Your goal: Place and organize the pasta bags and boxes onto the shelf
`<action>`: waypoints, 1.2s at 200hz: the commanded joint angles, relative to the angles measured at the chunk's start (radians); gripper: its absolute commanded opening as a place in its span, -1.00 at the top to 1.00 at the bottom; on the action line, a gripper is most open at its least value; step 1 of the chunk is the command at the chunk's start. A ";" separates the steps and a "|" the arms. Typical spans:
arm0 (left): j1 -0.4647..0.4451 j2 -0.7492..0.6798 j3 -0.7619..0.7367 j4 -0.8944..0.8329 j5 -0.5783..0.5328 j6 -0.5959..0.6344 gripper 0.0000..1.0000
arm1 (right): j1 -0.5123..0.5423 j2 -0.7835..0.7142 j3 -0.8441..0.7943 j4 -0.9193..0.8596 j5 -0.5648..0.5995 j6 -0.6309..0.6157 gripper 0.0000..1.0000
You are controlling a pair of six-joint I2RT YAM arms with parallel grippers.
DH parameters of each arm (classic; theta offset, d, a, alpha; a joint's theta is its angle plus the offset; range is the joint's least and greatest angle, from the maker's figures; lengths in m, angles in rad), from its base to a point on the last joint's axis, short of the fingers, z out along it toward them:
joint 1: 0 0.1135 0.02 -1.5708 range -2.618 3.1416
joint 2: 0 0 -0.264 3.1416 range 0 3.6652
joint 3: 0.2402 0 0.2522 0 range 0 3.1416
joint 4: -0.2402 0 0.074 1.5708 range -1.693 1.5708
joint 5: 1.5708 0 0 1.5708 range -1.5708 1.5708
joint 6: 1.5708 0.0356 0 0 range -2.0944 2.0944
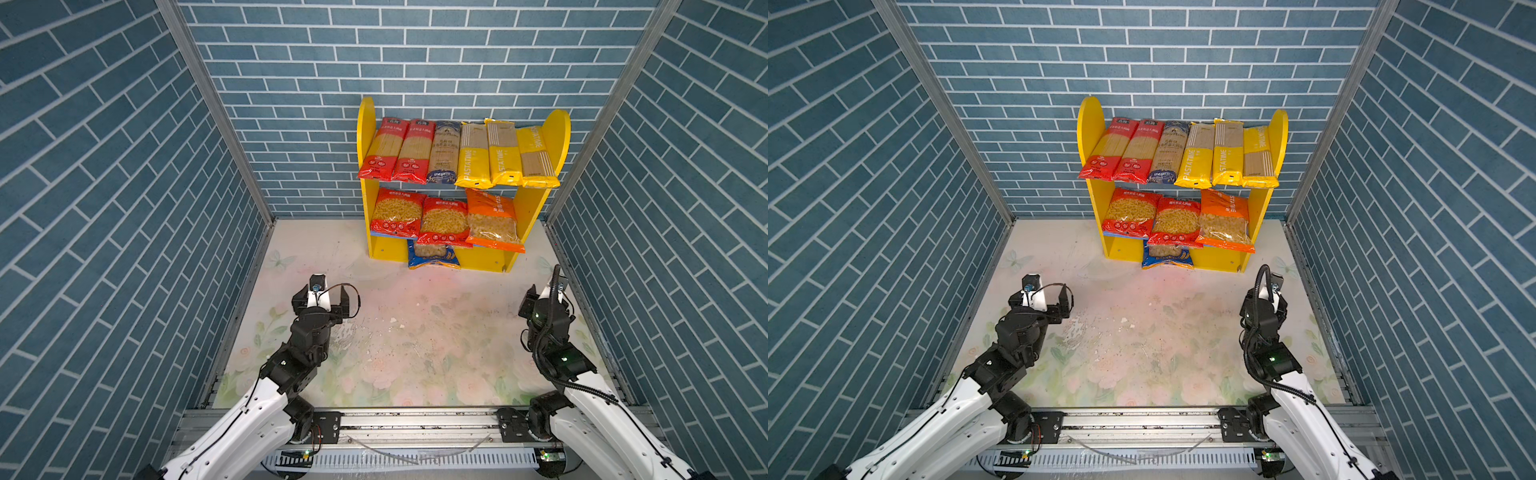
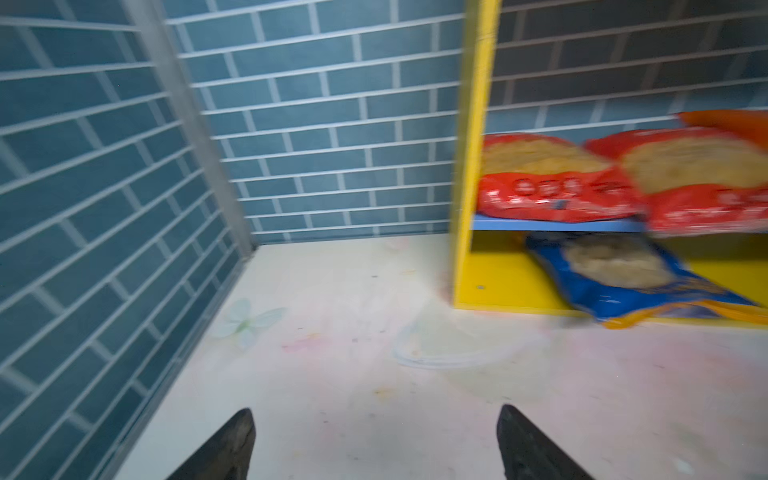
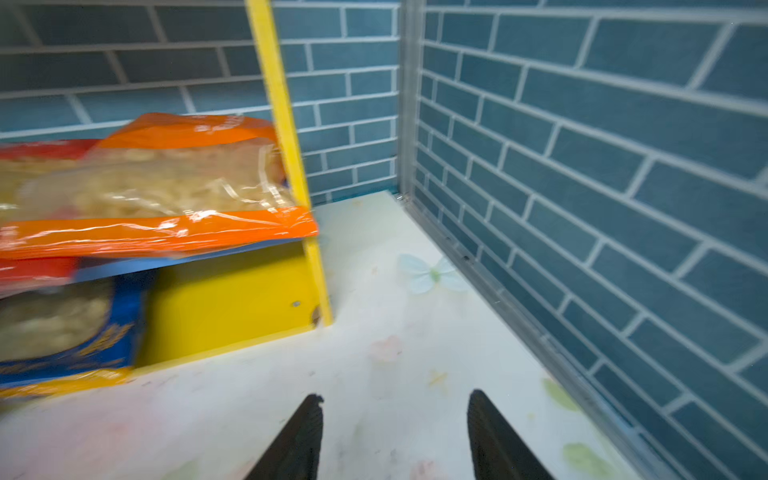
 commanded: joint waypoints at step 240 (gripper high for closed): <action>0.514 0.849 -0.106 0.964 0.372 0.048 -0.99 | -0.377 0.825 -0.059 0.891 -0.516 -0.063 -0.98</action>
